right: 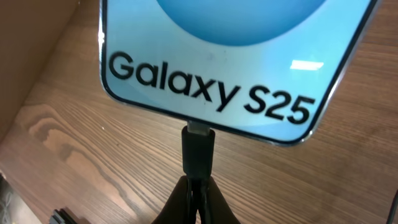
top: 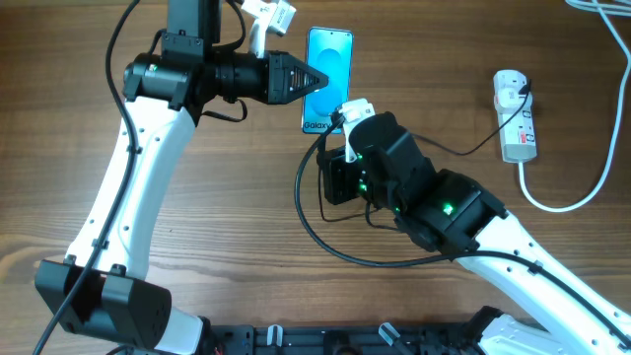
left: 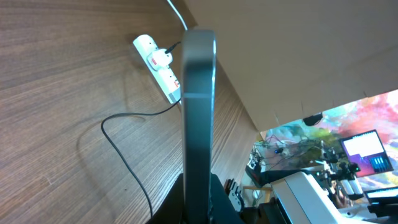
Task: Plug charger to phone and switch on socket
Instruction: 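Push the USB-C plug into the phone's port with the right gripper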
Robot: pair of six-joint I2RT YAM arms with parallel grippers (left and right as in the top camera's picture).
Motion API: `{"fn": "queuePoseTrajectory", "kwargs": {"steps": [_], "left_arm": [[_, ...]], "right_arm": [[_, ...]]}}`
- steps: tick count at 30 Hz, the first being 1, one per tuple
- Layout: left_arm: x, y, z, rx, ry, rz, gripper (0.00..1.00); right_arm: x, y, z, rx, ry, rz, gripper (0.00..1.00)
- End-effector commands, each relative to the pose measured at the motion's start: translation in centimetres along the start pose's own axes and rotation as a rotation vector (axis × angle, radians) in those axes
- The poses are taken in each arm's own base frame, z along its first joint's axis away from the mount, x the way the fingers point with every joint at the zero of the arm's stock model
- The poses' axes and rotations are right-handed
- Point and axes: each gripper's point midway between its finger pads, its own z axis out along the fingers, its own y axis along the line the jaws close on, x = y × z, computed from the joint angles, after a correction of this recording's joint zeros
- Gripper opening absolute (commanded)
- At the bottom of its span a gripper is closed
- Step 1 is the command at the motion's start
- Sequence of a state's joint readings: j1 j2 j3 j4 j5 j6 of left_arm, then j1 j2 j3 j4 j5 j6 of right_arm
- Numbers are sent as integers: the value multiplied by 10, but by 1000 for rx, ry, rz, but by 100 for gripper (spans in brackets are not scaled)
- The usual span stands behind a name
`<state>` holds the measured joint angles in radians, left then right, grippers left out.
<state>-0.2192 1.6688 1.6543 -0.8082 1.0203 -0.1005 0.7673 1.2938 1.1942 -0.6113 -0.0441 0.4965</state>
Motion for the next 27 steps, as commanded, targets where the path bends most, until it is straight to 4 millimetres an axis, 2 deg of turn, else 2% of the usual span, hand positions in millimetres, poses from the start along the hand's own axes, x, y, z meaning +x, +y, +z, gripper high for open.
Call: {"fn": "queuePoseTrajectory", "kwargs": {"steps": [1,10,14,27], "left_arm": [[1,-11,0,58,9,49,4],[1,-11,0,58,10,52,4],[2,-11,0,58,11,50,4],[3,-11,0,57,16,58,4]], "right_arm": [[-7,4,-4,-11,-28,8,4],[-15,5,-7,-8,-56,8,4],[-20,-5,-8,12,-64,28,5],[-28,1,-9,-21,-90,45,4]]}}
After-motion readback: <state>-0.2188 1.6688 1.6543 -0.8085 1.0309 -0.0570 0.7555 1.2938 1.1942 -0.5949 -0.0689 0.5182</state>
